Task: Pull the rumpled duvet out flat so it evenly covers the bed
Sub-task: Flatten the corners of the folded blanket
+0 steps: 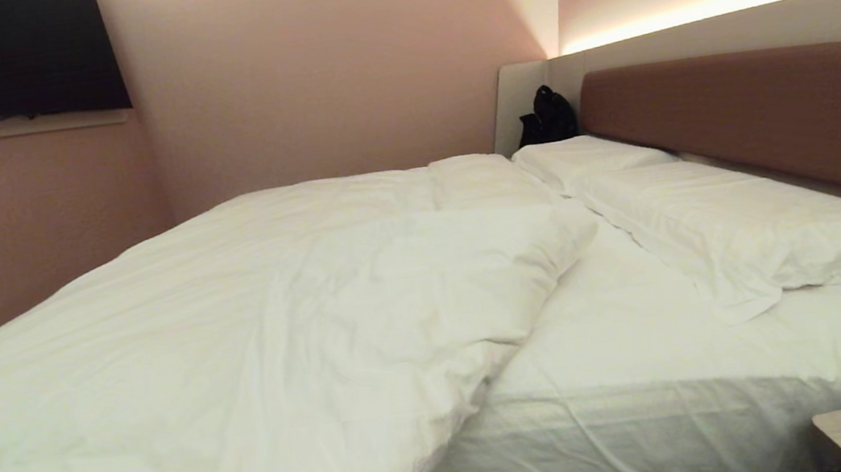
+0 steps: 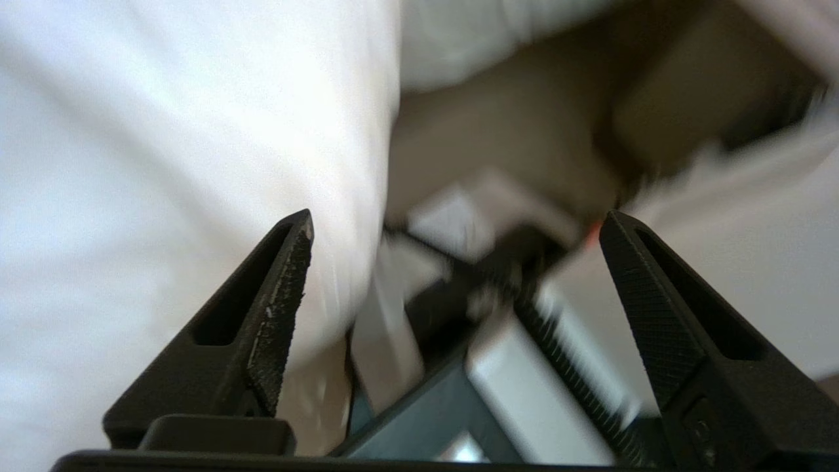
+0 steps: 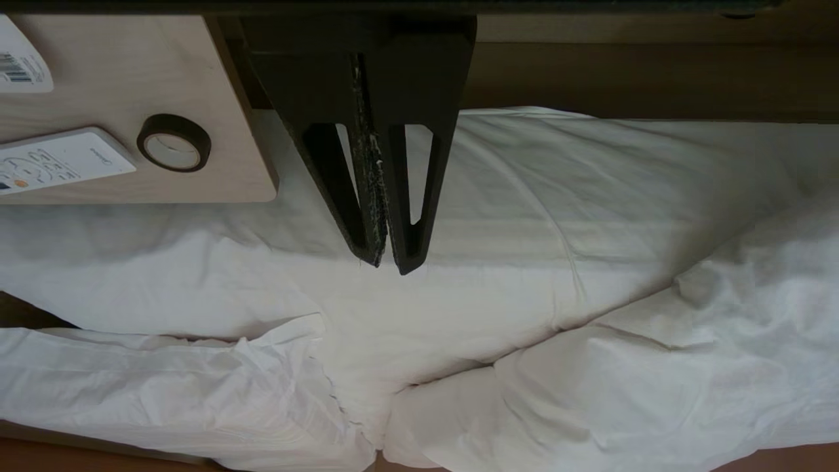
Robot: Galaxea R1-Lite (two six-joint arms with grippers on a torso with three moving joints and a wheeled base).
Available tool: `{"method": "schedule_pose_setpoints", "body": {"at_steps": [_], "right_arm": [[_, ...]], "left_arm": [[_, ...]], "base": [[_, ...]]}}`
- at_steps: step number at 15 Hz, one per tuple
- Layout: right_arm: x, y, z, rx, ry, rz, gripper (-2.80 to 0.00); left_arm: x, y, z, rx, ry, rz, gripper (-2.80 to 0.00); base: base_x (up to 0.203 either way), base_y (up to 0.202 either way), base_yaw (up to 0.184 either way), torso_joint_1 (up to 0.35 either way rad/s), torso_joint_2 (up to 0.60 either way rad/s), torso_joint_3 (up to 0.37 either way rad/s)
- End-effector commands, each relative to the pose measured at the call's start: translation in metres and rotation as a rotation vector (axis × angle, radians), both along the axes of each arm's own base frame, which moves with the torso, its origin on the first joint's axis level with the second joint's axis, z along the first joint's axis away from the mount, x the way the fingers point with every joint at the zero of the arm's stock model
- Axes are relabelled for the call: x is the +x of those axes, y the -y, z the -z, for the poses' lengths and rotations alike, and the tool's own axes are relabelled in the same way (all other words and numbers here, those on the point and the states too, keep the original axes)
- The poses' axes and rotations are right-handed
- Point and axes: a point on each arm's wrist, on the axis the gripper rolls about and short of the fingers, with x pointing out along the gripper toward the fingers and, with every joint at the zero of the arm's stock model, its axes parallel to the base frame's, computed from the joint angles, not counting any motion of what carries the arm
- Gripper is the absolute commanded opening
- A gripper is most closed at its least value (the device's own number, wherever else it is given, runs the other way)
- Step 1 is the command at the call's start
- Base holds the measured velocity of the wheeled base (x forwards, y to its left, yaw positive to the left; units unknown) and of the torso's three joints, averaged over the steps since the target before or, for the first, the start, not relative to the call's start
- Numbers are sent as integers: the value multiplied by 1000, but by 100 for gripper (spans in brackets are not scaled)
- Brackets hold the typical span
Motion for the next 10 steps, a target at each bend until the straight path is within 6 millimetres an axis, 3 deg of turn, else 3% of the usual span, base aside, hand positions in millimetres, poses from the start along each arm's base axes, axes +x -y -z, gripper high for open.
{"method": "schedule_pose_setpoints", "body": {"at_steps": [1, 3, 5, 7, 10], "right_arm": [[0, 0, 0, 0, -1, 0, -280], [0, 0, 0, 0, 1, 0, -280], [0, 0, 0, 0, -1, 0, -280], [0, 0, 0, 0, 0, 0, -280], [0, 0, 0, 0, 1, 0, -280]], "left_arm": [[-11, 0, -41, -91, 87, -105, 0], [-7, -2, -71, -86, 145, -210, 0], [9, -4, -81, -58, 134, -290, 0], [39, -6, -87, -43, 80, -342, 0], [102, -10, -101, -61, 31, -440, 0]], "base": [[0, 0, 0, 0, 0, 0], [0, 0, 0, 0, 0, 0], [0, 0, 0, 0, 0, 0], [0, 0, 0, 0, 0, 0], [0, 0, 0, 0, 0, 0]]}}
